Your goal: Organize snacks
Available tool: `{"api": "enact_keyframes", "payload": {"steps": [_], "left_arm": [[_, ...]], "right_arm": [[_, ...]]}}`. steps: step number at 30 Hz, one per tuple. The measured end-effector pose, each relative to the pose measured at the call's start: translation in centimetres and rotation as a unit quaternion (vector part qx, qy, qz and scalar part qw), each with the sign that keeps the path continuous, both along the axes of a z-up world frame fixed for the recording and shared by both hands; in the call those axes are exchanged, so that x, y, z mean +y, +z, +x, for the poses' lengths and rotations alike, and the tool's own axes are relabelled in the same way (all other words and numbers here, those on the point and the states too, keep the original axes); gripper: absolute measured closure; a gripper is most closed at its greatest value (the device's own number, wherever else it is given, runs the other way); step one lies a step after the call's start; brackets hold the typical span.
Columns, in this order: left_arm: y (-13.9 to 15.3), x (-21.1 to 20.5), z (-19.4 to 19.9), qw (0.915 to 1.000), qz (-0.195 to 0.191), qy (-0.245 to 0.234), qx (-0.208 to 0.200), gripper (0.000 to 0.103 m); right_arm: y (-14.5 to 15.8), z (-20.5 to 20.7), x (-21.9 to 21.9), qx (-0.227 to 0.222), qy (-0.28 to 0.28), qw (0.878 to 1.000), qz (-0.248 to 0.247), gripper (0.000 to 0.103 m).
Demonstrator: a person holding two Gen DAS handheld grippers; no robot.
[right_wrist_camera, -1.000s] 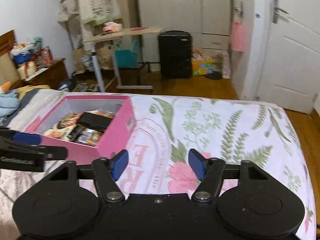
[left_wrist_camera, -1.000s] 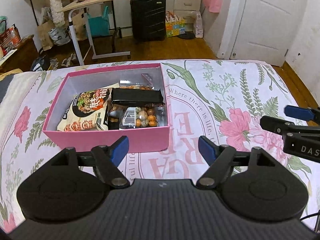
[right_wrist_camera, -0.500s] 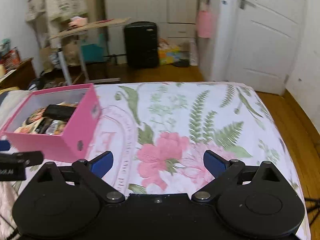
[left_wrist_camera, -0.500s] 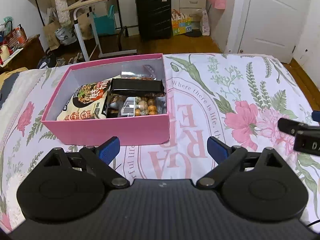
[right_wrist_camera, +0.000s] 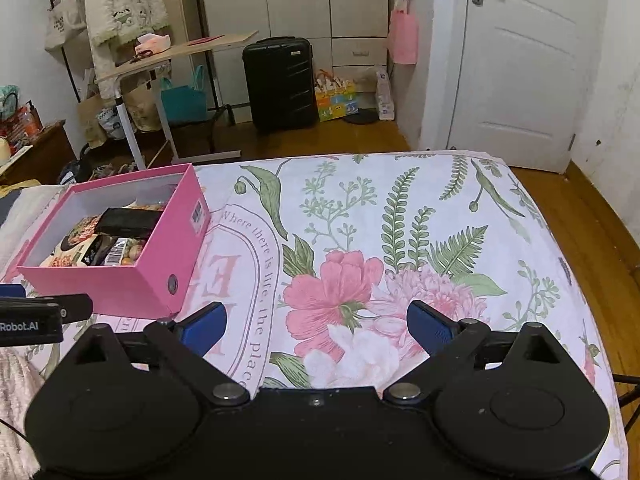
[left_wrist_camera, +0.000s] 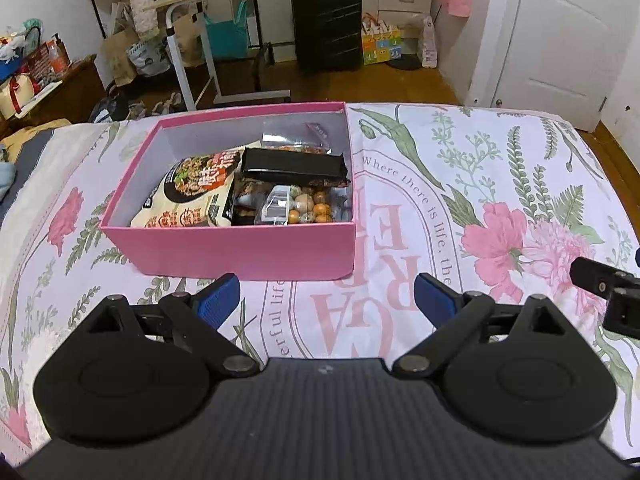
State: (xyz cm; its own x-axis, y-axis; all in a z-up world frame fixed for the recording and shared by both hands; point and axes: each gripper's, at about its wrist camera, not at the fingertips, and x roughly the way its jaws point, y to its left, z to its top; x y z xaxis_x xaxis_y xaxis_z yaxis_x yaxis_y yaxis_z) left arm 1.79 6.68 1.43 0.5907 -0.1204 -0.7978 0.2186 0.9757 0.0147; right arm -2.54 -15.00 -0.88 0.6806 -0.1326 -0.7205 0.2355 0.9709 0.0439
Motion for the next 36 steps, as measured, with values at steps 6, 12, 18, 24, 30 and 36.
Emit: {"api": "enact_keyframes", "payload": {"steps": [6, 12, 18, 24, 30, 36], "left_arm": [[-0.5, -0.4, -0.3, 0.9999, 0.004, -0.006, 0.009, 0.008], [-0.7, -0.5, -0.4, 0.9999, 0.012, -0.004, 0.009, 0.008], [-0.7, -0.6, -0.4, 0.9998, 0.018, -0.005, 0.004, 0.008], [-0.7, -0.6, -0.4, 0.9998, 0.016, -0.005, 0.005, 0.008], [-0.7, -0.7, -0.4, 0.9998, 0.017, -0.004, -0.001, 0.008], [-1.0, -0.9, -0.5, 0.9997, 0.021, -0.009, -0.007, 0.008]], "right_arm": [[-0.1, 0.2, 0.1, -0.001, -0.008, 1.0, -0.006, 0.004], [-0.2, 0.0, -0.1, -0.006, -0.005, 1.0, -0.004, 0.004], [0.1, -0.2, 0.0, -0.009, -0.008, 1.0, -0.013, 0.004], [0.0, -0.2, 0.2, -0.004, -0.007, 1.0, -0.019, 0.004], [-0.4, -0.3, 0.2, 0.013, -0.015, 0.999, -0.026, 0.004], [-1.0, -0.2, 0.1, 0.029, -0.024, 0.999, -0.038, 0.004]]}}
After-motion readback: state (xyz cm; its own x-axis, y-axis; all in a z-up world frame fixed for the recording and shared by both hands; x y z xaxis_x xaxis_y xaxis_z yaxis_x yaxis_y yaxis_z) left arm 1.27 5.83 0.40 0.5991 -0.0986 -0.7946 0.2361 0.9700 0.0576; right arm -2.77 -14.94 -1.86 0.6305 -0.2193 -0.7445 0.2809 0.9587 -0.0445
